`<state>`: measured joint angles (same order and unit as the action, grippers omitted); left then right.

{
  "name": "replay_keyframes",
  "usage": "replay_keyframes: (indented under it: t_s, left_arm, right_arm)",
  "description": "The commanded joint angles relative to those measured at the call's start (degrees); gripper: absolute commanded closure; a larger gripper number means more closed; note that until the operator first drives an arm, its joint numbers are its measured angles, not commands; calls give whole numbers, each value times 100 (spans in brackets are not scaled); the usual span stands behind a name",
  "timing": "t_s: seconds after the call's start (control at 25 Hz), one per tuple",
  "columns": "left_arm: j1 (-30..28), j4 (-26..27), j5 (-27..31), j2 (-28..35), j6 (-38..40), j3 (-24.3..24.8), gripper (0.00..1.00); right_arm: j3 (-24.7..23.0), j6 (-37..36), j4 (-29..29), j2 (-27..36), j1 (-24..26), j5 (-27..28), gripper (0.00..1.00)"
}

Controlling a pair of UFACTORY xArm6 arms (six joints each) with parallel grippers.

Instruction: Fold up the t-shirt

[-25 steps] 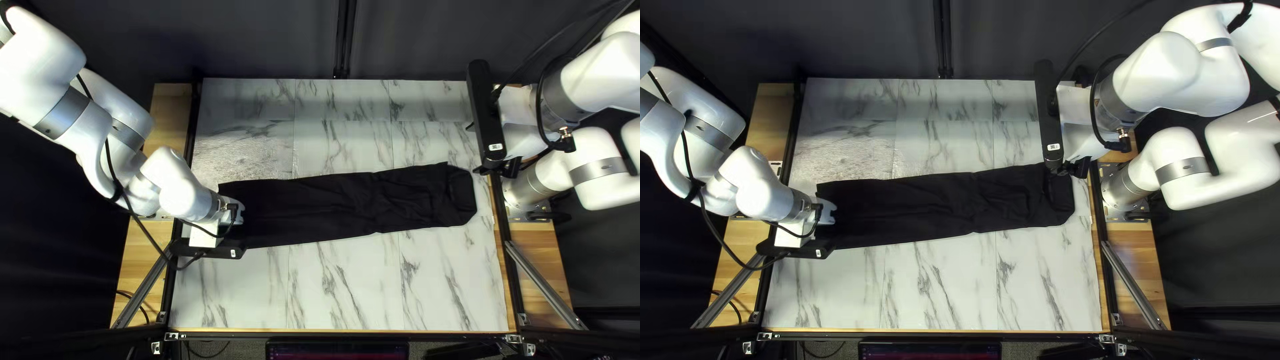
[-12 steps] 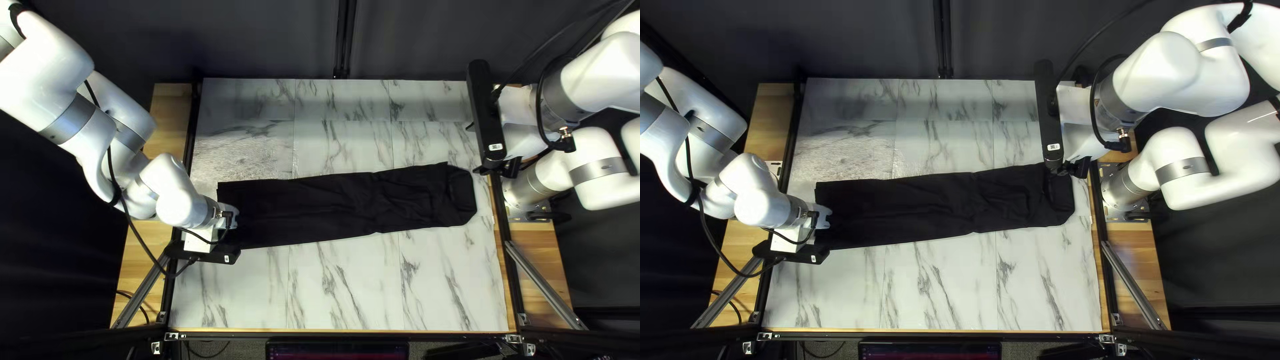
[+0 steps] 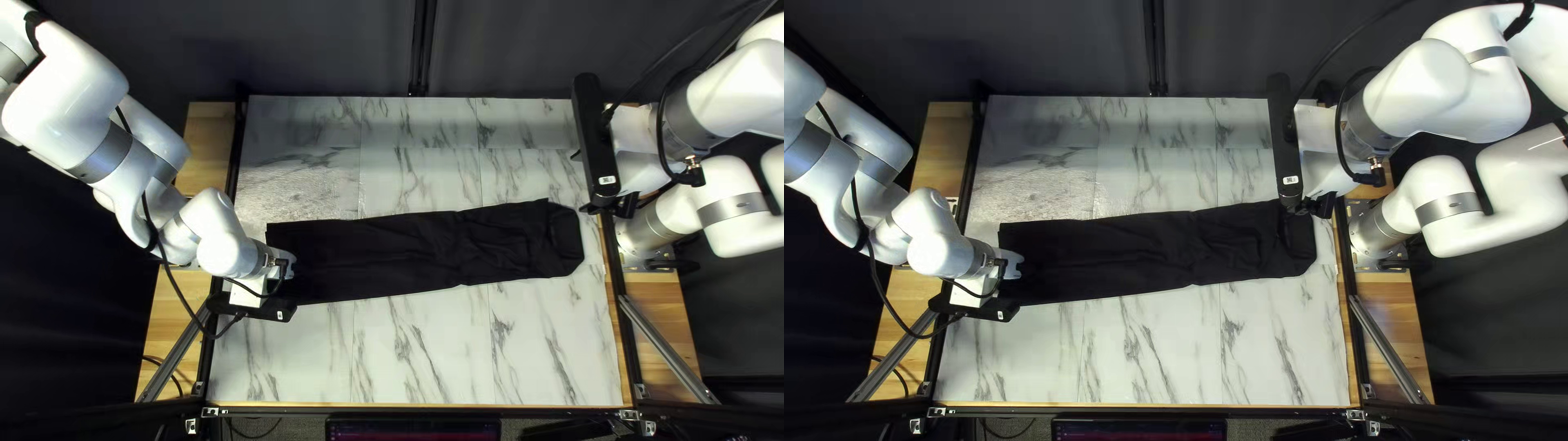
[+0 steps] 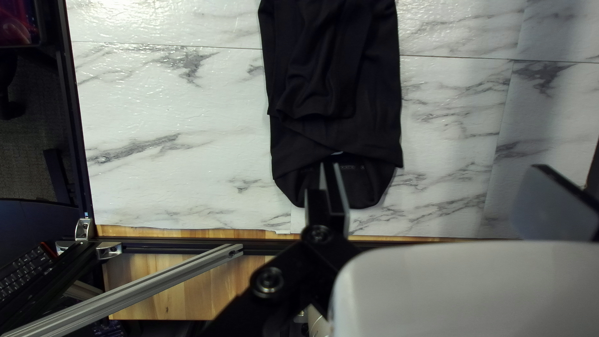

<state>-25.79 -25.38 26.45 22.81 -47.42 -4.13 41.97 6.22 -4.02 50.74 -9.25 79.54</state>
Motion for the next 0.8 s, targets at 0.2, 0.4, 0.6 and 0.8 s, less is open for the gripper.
replay_keyframes:
  t_s: [0.2,0.4,0.6,0.8]
  left_arm:
    - [36,108,-48,-37,-129,9,92]
    - [89,172,-88,-75,-257,7,100]
    - [-27,356,325,129,-427,-184,100]
    - [-152,330,1079,244,-518,-811,100]
  right_arm:
    - [0,0,0,0,0,0,0]
    - [0,0,0,0,0,0,0]
    - [0,0,0,0,0,0,0]
    - [0,0,0,0,0,0,0]
